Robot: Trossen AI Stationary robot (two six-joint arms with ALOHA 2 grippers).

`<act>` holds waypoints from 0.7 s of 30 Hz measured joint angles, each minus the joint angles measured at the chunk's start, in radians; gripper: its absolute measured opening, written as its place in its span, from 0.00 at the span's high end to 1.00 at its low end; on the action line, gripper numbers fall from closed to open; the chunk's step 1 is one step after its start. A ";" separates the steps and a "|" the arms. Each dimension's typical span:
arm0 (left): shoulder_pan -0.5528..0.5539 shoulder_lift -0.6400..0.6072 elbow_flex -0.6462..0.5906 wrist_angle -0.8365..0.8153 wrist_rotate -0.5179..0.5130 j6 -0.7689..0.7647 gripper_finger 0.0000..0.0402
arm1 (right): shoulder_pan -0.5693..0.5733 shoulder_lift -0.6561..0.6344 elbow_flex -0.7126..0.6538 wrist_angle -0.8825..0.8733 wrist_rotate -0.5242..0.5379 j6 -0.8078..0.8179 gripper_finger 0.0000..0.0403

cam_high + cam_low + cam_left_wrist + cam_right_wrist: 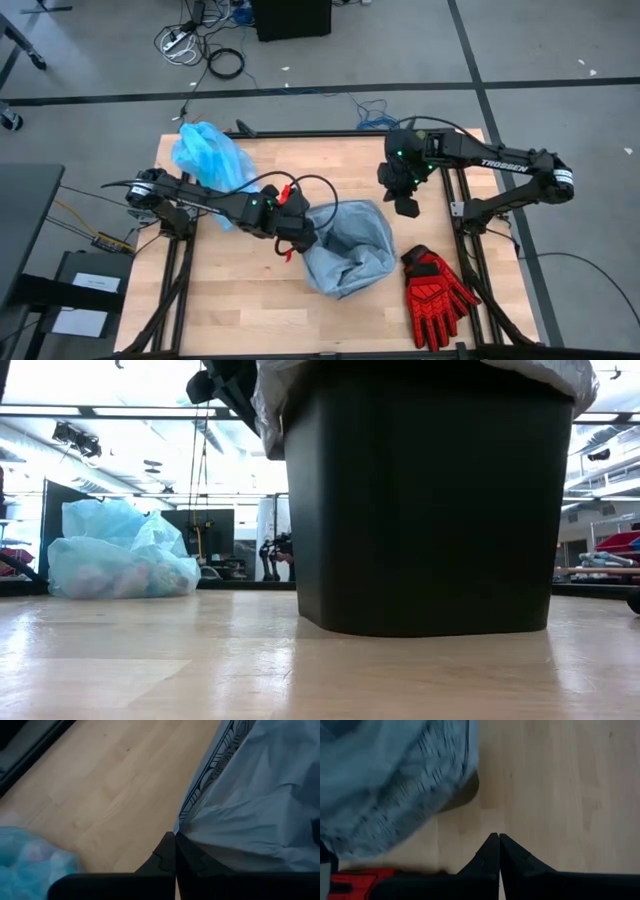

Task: Place trash/remove bag and relplace
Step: Put the gray trash bag into the trash bin

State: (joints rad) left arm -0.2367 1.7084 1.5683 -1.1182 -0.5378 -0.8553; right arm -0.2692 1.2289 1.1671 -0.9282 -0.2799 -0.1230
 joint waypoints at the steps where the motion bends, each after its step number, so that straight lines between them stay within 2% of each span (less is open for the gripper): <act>1: -0.002 0.000 -0.001 -0.001 0.000 -0.001 1.00 | -0.001 -0.010 -0.016 0.008 -0.001 -0.002 1.00; 11: -0.007 0.001 -0.002 0.005 -0.014 -0.011 0.97 | 0.000 -0.135 -0.201 0.148 -0.037 0.088 1.00; 21: 0.000 0.002 -0.002 0.007 0.003 -0.010 0.99 | -0.044 -0.312 -0.249 0.379 -0.103 0.251 1.00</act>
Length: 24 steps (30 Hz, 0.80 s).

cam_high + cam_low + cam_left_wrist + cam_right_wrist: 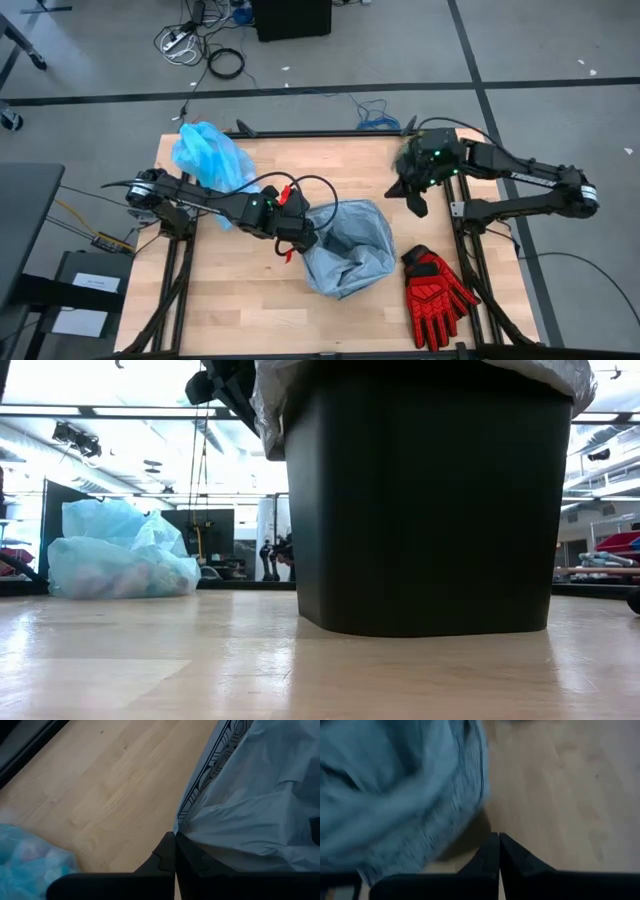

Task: Place trash/remove bag and relplace
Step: Put the gray trash bag into the trash bin

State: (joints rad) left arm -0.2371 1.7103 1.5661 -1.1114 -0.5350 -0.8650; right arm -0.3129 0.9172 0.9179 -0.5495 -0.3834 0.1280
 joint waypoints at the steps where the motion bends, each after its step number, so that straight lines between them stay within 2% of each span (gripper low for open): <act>1: 0.000 0.000 0.000 0.000 0.002 0.000 0.99 | -0.009 -0.011 -0.013 0.023 -0.021 0.022 1.00; 8: 0.002 0.000 -0.001 0.005 0.014 0.000 1.00 | -0.051 -0.041 -0.177 0.246 -0.224 0.215 1.00; 14: 0.002 0.001 -0.001 0.007 0.033 0.004 1.00 | -0.050 -0.075 -0.320 0.498 -0.261 0.402 0.97; 17: 0.000 0.001 -0.001 0.000 0.036 -0.002 1.00 | -0.052 -0.104 -0.353 0.584 -0.276 0.469 0.89; 24: -0.004 0.001 -0.001 -0.001 0.042 -0.003 1.00 | -0.033 -0.123 -0.376 0.649 -0.299 0.568 0.57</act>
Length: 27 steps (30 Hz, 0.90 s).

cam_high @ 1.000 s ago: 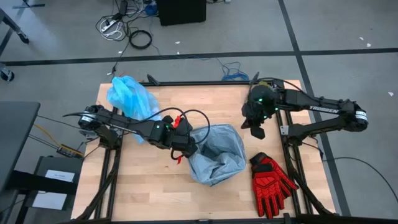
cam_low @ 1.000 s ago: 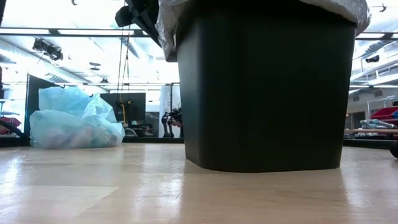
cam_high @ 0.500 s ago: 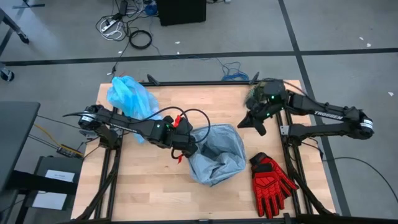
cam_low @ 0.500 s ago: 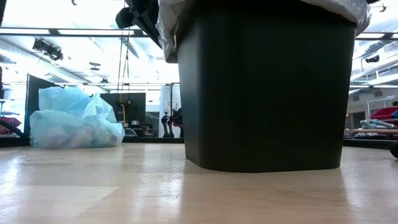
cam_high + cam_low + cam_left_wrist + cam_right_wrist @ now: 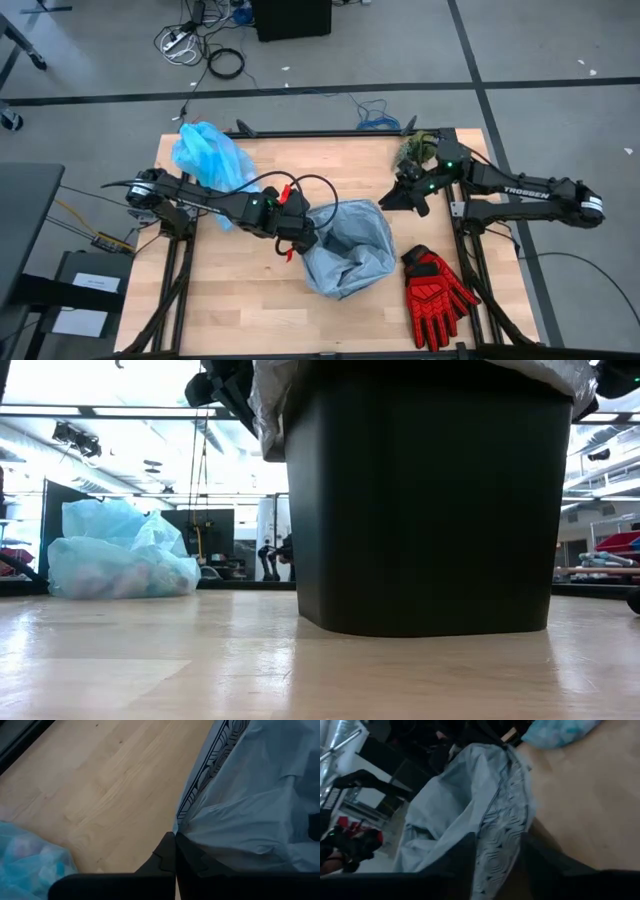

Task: Place trash/remove bag and relplace
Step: Put the gray trash bag into the trash bin

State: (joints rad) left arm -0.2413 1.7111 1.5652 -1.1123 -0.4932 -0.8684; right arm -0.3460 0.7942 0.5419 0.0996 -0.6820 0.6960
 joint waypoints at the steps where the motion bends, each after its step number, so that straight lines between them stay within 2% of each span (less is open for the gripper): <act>1: 0.000 0.000 0.000 0.000 0.001 0.000 1.00 | 0.011 0.004 0.000 0.003 -0.002 0.004 0.54; 4: 0.000 0.000 0.000 -0.001 0.002 0.001 1.00 | 0.039 0.007 -0.001 0.005 0.013 0.008 0.51; 7: 0.000 0.000 0.000 -0.001 0.014 0.009 1.00 | 0.054 0.019 -0.001 0.002 0.035 0.011 0.56; 11: 0.012 -0.003 0.000 -0.006 0.041 0.030 1.00 | 0.064 0.043 -0.001 0.004 0.055 0.016 0.70; 17: 0.037 -0.004 0.008 0.006 0.077 0.102 1.00 | 0.081 0.100 -0.001 0.004 0.056 -0.013 0.96; 23: 0.041 -0.005 -0.002 0.022 0.105 0.164 1.00 | 0.083 0.112 0.000 -0.017 0.053 -0.036 1.00; 27: 0.042 -0.007 -0.028 0.066 0.114 0.162 1.00 | 0.083 0.112 0.000 -0.115 0.075 -0.076 1.00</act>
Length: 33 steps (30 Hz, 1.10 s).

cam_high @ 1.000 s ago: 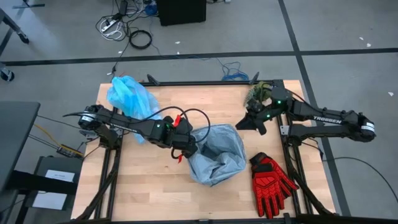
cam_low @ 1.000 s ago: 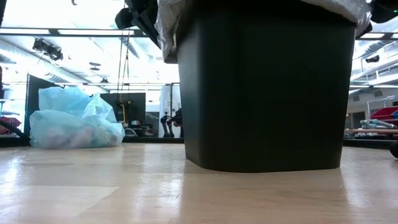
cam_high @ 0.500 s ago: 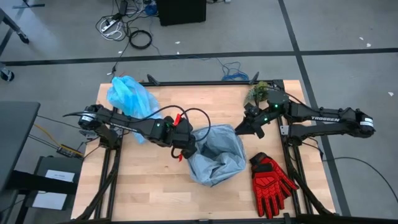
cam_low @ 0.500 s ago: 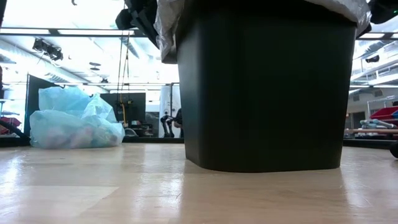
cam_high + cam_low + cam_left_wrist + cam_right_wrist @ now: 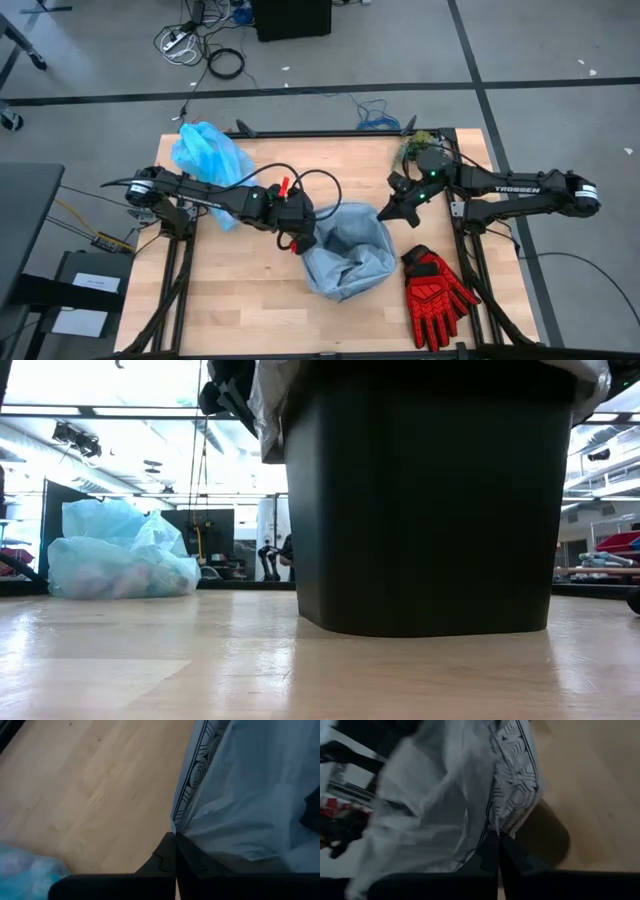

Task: Place trash/remove bag and relplace
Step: Put the gray trash bag into the trash bin

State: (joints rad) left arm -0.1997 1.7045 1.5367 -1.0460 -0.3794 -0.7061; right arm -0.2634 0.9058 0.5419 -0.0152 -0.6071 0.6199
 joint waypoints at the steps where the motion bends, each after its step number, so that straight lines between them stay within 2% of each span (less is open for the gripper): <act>1: 0.000 0.000 -0.004 0.012 -0.001 0.001 1.00 | 0.000 0.000 0.000 -0.032 0.009 -0.014 1.00; 6: 0.004 0.008 -0.004 0.040 -0.008 0.008 1.00 | 0.001 0.000 -0.003 -0.136 0.049 -0.082 1.00; 26: 0.003 0.025 0.013 0.059 0.004 -0.006 1.00 | 0.001 0.000 -0.101 -0.140 0.092 -0.126 1.00; 33: -0.004 0.010 0.107 0.008 -0.105 0.011 1.00 | 0.001 -0.063 -0.101 -0.068 0.095 -0.089 0.99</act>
State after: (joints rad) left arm -0.2039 1.7149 1.6440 -1.0380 -0.4845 -0.6949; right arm -0.2626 0.8426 0.4408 -0.0833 -0.5118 0.5304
